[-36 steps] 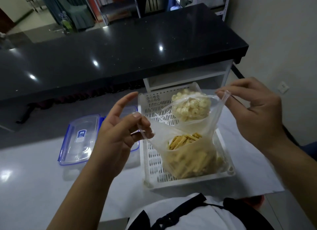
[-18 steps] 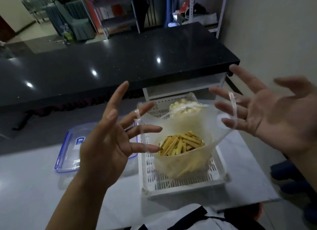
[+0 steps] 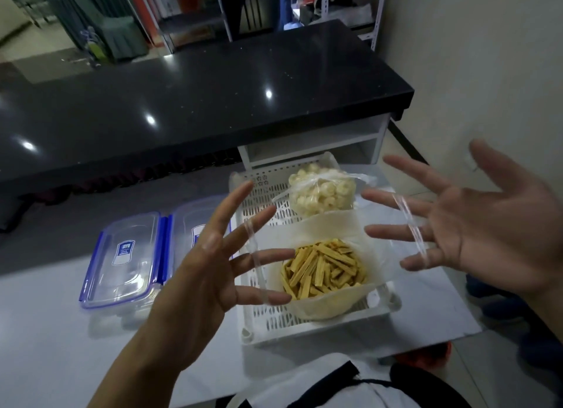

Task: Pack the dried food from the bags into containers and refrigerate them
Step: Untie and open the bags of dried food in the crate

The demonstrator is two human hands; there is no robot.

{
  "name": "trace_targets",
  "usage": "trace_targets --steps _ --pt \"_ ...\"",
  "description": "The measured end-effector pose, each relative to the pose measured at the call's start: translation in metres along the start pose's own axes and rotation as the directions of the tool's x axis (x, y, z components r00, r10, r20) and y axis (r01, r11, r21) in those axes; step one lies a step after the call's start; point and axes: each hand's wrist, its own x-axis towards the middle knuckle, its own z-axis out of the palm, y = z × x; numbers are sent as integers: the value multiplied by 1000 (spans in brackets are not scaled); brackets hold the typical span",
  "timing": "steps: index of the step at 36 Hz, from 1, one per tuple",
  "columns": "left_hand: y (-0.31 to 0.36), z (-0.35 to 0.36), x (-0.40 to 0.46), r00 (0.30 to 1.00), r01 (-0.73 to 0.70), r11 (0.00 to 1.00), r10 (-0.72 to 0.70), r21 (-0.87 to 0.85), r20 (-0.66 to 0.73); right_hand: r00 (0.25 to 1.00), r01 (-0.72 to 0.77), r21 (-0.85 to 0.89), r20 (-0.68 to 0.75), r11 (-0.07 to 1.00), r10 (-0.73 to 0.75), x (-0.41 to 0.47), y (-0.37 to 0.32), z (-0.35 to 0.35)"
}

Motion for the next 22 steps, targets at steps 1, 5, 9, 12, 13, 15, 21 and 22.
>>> trace_targets --steps 1,5,9,12,13,15,21,22 --pt "3 3 1 999 34 999 -34 16 -5 1000 -12 7 -3 1000 12 0 2 0" --pt "16 4 9 989 124 989 -117 79 -91 995 -99 24 7 995 99 -5 -3 -9" --pt "31 -8 11 987 126 974 -103 189 -127 983 -181 16 3 983 181 -14 -21 -32" --pt "39 -28 13 988 117 919 -68 376 -140 949 -207 -117 -267 971 170 -19 -40 -42" --pt "42 -35 15 989 112 886 -55 451 -138 912 -239 -263 -392 935 123 -20 -50 -46" --pt "47 -48 22 988 130 811 -56 571 -146 883 -260 -550 -467 794 -34 -21 -82 -42" --pt "47 -64 71 978 175 731 -54 660 -200 751 -444 -812 -568 379 -336 26 -87 -27" --pt "42 -64 83 976 184 719 -53 670 -212 758 -450 -841 -538 301 -369 35 -85 -30"
